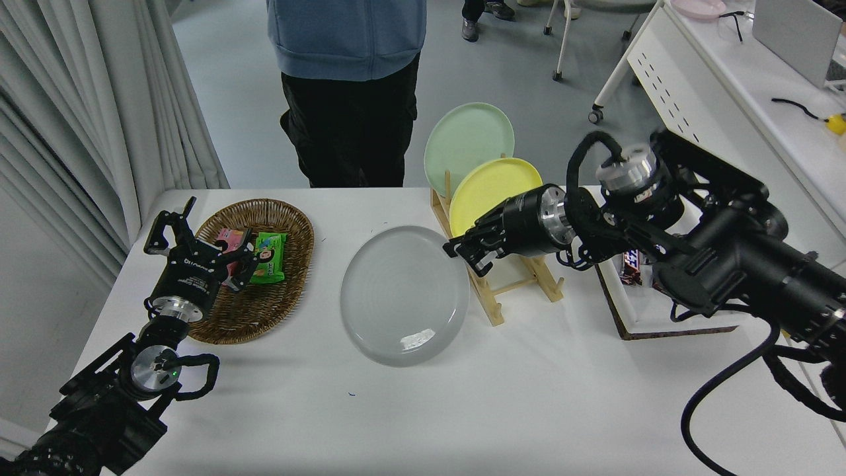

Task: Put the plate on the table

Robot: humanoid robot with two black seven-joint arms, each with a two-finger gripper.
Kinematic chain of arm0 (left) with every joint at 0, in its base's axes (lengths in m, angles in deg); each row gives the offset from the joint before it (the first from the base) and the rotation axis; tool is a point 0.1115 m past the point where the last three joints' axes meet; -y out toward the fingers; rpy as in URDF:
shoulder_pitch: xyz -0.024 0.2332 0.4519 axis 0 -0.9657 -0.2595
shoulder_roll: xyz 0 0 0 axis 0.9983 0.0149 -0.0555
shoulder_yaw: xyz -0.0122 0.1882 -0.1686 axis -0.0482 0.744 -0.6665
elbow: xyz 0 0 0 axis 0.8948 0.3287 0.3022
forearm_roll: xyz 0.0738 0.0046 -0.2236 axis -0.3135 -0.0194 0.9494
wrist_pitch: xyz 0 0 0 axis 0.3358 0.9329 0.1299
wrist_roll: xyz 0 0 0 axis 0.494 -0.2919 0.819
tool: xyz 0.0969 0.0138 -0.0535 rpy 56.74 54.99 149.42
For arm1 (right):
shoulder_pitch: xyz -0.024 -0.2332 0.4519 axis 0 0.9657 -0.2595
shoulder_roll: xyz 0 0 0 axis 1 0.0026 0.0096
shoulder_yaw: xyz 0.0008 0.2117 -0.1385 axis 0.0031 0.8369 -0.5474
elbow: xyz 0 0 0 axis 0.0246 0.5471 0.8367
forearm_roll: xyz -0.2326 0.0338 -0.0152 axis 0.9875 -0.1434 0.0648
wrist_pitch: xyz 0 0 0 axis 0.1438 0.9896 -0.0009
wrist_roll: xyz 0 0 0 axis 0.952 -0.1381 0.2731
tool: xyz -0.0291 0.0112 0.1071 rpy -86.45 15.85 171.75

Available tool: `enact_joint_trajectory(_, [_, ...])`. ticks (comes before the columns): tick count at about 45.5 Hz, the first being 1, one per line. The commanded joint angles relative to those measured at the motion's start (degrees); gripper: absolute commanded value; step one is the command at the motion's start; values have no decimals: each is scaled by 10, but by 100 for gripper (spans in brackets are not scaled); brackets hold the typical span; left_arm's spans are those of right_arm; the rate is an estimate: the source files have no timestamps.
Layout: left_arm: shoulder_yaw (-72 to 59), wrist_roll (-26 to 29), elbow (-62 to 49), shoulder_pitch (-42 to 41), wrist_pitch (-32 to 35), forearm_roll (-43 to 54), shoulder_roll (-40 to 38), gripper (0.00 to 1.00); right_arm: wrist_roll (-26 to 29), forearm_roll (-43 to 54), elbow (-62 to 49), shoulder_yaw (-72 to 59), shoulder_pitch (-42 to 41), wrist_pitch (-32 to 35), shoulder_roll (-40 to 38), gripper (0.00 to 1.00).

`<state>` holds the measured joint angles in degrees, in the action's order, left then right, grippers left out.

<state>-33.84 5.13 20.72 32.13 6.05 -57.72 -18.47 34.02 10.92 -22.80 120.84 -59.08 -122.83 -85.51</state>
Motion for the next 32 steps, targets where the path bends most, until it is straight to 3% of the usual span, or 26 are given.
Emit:
enact_joint_trajectory(1, [1, -1, 0, 0, 0, 0, 0, 100, -3, 10, -53, -45, 31, 0, 19, 0])
enact_joint_trajectory(32, [0, 0, 0, 0, 0, 0, 0, 100, -3, 1, -102, -94, 51, 0, 69, 0])
